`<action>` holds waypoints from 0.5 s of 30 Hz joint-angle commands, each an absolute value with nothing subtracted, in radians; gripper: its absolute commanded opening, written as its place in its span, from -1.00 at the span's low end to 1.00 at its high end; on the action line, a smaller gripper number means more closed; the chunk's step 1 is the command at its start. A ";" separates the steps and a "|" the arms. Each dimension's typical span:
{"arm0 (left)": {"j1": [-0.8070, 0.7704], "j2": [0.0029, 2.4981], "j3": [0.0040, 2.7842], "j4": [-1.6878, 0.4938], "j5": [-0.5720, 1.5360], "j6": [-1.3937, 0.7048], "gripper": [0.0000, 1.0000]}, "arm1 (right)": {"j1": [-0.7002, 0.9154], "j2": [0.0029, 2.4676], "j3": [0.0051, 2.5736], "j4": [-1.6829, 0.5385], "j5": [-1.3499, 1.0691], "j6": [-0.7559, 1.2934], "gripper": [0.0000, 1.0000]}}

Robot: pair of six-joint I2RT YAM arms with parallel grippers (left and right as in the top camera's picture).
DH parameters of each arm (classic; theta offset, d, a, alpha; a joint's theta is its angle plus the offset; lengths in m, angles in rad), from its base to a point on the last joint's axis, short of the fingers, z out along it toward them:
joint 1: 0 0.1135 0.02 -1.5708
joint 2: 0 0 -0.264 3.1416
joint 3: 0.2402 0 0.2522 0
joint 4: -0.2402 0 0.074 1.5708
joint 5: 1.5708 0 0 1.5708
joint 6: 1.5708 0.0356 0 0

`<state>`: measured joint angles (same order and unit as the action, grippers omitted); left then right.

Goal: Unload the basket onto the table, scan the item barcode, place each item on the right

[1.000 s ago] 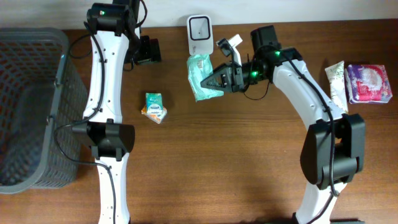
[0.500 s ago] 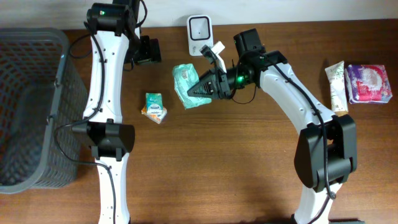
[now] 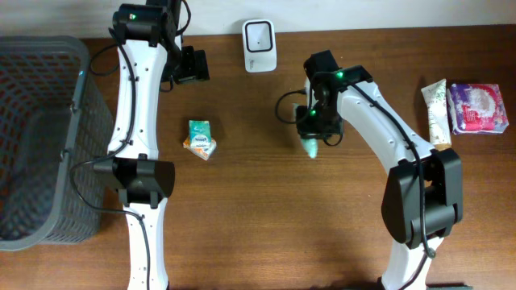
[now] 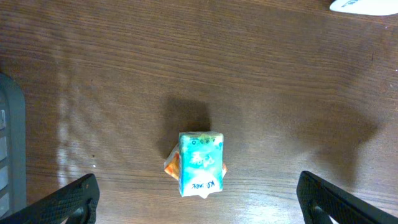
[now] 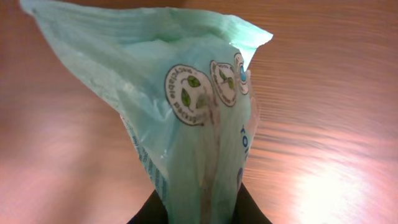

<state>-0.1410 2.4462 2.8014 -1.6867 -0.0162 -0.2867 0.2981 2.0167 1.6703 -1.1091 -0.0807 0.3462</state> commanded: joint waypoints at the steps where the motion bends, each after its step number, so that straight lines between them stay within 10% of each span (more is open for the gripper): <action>1: -0.142 2.448 2.815 -1.688 -0.026 -0.275 0.98 | 0.302 2.005 1.634 -1.087 0.159 0.488 -0.71; 7: -0.142 2.448 2.815 -1.688 -0.026 -0.275 0.99 | 0.302 2.006 1.455 -0.990 0.241 0.480 -0.59; 15: -0.142 2.448 2.815 -1.688 -0.026 -0.275 0.98 | 0.334 2.005 1.523 -1.020 0.023 0.371 0.46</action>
